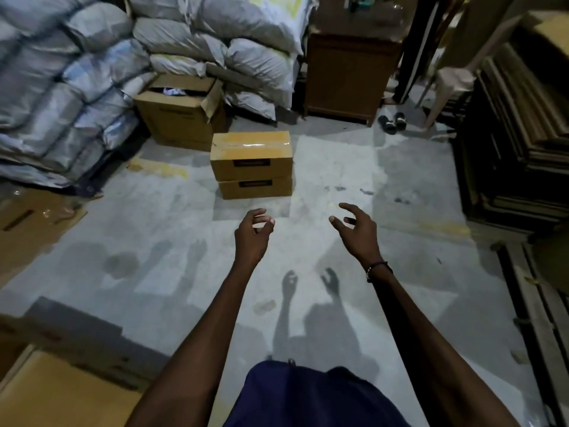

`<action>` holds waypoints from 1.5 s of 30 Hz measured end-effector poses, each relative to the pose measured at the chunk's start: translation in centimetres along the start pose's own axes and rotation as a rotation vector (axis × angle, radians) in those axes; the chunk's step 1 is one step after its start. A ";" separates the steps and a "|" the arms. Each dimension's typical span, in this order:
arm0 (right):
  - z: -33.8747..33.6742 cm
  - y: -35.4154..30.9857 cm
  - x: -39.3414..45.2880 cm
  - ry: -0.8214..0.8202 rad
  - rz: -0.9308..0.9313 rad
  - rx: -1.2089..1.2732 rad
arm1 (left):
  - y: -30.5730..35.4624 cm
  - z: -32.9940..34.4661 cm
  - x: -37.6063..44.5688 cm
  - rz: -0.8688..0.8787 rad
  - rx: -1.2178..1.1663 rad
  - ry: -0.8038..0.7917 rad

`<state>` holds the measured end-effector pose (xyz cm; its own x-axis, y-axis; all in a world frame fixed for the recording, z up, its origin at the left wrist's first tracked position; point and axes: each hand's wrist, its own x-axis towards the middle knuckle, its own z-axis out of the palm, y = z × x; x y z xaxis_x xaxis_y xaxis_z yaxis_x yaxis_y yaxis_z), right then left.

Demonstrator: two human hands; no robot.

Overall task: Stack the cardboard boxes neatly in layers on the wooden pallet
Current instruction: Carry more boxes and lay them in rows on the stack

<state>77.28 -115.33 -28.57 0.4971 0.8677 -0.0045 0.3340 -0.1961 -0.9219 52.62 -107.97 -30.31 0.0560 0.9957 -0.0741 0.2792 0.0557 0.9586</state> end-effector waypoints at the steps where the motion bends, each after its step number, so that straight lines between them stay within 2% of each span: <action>1: 0.6 -0.2 1.8 -0.004 -0.004 -0.006 | 0.2 0.0 1.8 0.002 0.003 0.007; 13: 8.5 4.3 20.2 -0.113 0.045 -0.140 | -0.4 1.9 19.1 -0.027 0.065 0.091; 21: 13.5 4.3 38.8 -0.171 0.093 -0.189 | 0.0 4.6 36.0 -0.111 0.111 0.105; 28: 17.3 1.3 52.3 -0.253 -0.061 -0.227 | 1.4 6.0 47.7 -0.146 0.060 0.124; 36: 26.5 -5.1 67.6 -0.431 -0.347 -0.259 | -0.1 5.1 60.9 -0.116 0.081 0.181; 45: 34.3 -7.6 80.2 -0.655 -0.334 -0.505 | -2.2 3.6 72.2 -0.237 0.098 0.235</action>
<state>87.11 -28.56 -35.24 -0.1955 0.9722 -0.1290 0.7693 0.0704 -0.6350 59.51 -36.50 -38.77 -0.2401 0.9466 -0.2150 0.3496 0.2910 0.8906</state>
